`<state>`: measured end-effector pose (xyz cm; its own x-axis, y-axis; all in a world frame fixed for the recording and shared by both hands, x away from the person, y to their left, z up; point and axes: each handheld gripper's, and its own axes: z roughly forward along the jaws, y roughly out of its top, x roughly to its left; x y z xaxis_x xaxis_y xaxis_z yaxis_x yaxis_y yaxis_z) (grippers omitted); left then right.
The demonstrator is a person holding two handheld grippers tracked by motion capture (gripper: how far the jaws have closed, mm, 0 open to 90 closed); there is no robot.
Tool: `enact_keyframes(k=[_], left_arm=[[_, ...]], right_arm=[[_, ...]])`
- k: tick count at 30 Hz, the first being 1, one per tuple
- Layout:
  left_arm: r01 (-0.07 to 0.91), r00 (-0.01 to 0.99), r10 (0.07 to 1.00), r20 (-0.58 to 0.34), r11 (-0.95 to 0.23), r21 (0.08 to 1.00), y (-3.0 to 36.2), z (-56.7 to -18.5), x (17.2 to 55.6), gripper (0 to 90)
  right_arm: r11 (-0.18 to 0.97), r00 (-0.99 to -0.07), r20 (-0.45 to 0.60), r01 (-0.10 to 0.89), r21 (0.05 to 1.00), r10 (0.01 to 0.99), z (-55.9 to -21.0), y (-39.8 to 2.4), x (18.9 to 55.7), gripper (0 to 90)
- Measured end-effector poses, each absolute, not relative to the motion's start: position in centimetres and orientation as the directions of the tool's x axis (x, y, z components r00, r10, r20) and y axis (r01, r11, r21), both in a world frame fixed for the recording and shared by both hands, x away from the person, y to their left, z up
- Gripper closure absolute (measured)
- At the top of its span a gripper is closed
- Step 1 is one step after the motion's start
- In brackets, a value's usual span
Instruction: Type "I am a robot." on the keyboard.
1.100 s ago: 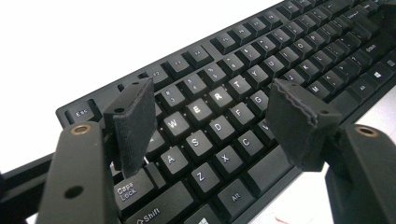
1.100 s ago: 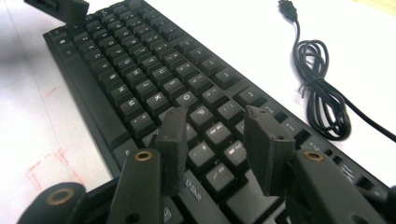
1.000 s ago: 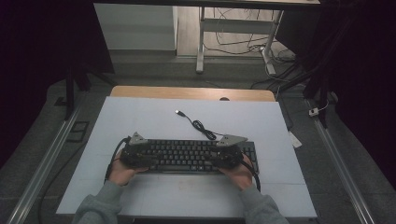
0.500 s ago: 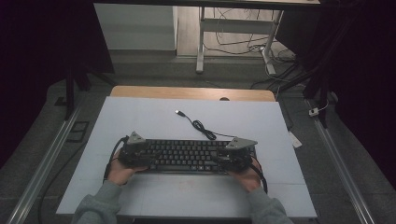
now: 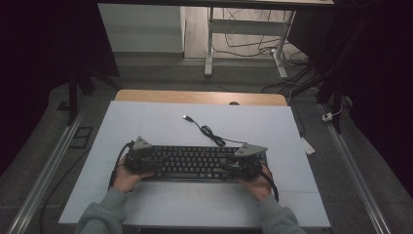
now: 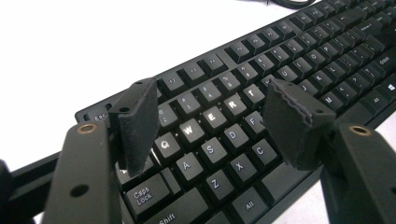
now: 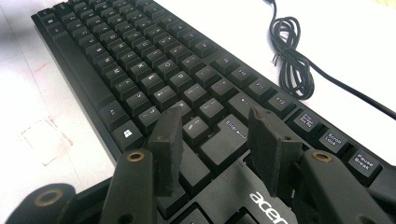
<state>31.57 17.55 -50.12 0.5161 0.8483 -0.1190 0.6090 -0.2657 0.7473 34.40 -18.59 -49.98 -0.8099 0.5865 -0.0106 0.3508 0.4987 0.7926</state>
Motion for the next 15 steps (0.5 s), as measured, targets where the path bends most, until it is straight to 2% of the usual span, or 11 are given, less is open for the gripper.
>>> enact_keyframes(k=[9, 15], left_arm=[[0.605, 0.525, 0.842, -0.123, -0.267, 0.751, 16.9, -50.0, 32.1, 48.7], [0.594, 0.542, 0.832, -0.115, -0.282, 0.754, 16.2, -50.1, 32.5, 62.6]], right_arm=[[0.506, -0.812, -0.016, 0.348, 0.789, 0.583, -50.0, -18.5, 34.4, 55.3], [0.511, -0.814, -0.018, 0.347, 0.787, 0.581, -50.1, -18.4, 34.4, 55.2]])
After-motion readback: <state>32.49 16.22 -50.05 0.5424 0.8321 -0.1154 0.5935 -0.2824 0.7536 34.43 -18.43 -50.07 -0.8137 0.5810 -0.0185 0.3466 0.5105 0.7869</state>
